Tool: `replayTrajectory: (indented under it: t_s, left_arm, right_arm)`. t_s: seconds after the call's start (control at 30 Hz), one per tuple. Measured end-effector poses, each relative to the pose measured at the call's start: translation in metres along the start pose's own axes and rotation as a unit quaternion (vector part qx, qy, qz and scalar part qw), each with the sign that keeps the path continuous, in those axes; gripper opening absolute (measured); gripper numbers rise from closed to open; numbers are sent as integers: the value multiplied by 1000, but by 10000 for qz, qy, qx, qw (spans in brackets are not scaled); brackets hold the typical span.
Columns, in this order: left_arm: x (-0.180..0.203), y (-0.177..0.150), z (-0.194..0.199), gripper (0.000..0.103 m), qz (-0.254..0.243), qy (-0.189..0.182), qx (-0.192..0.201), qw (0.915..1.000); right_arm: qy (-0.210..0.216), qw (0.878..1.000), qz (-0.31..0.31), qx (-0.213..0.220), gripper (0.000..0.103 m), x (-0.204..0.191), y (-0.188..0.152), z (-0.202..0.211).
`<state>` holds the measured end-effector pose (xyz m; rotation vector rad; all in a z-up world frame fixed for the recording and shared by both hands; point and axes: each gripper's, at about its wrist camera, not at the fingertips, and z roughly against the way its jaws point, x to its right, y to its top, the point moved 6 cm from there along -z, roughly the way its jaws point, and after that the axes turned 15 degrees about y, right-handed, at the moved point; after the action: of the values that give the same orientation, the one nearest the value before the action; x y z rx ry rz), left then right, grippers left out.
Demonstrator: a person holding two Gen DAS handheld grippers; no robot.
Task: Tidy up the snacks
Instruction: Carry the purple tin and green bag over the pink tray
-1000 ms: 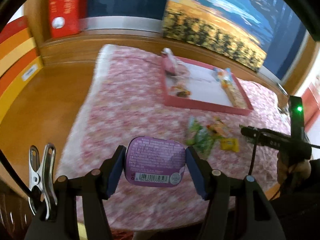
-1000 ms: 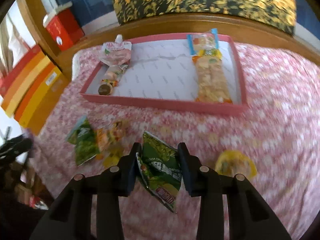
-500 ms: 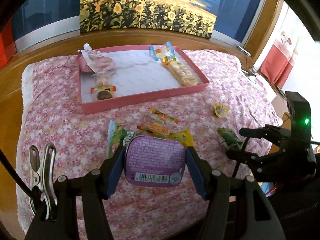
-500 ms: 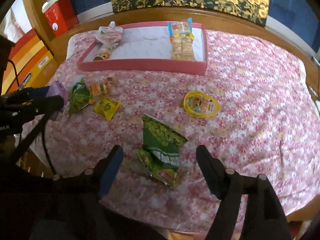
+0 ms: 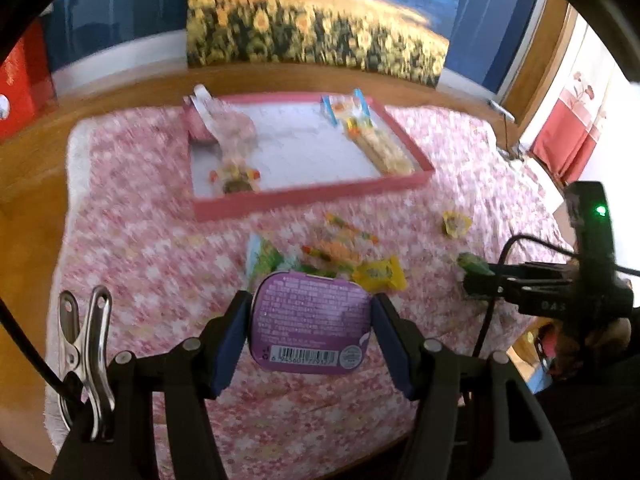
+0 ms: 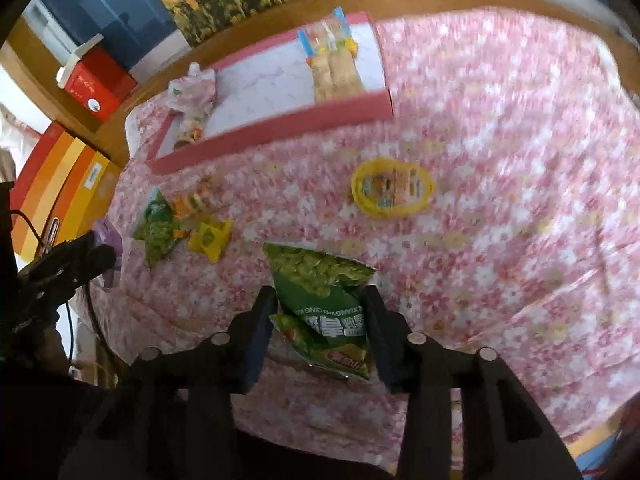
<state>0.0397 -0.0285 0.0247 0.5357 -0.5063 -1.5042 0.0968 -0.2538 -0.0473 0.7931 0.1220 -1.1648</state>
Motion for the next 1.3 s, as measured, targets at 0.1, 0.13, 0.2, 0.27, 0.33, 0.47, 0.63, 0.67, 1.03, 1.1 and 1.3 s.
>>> replayTrajectory:
  t_s: [0.1, 0.13, 0.2, 0.27, 0.33, 0.47, 0.63, 0.67, 1.03, 1.1, 1.3]
  left_arm:
    - [-7, 18, 23, 64, 50, 28, 300, 9995]
    - [-8, 23, 28, 64, 68, 39, 315, 9995]
    - [-14, 39, 45, 64, 144, 128, 428, 9989]
    - [-17, 54, 61, 64, 138, 232, 599, 9978]
    - [-18, 67, 77, 64, 98, 353, 772, 9963]
    - [-17, 84, 99, 64, 31, 444, 1107, 9929]
    - [-14, 91, 102, 64, -59, 488, 1245, 9910]
    - [-14, 91, 102, 64, -65, 516, 1255, 9907]
    - [-21, 95, 81, 64, 97, 503, 1127, 9923]
    - [-21, 98, 73, 64, 129, 500, 1068, 9929]
    - [-24, 106, 53, 64, 125, 545, 949, 9939]
  right_arm:
    - [-126, 9988, 326, 355, 42, -16, 13, 24]
    - [-136, 9980, 370, 493, 42, -22, 18, 35]
    - [-145, 9955, 427, 834, 42, -34, 34, 61]
    - [-96, 9919, 485, 1167, 42, -48, 47, 86]
    - [-21, 9880, 536, 1447, 43, -60, 58, 105]
    - [332, 9809, 648, 1802, 43, -84, 74, 128]
    - [470, 9778, 917, 1827, 43, -103, 82, 122]
    - [493, 9774, 962, 1816, 43, -104, 83, 120]
    - [501, 9794, 1097, 1618, 43, -103, 94, 104]
    - [501, 9800, 1107, 1576, 43, -102, 97, 101]
    - [400, 9804, 1276, 1448, 43, -99, 104, 89]
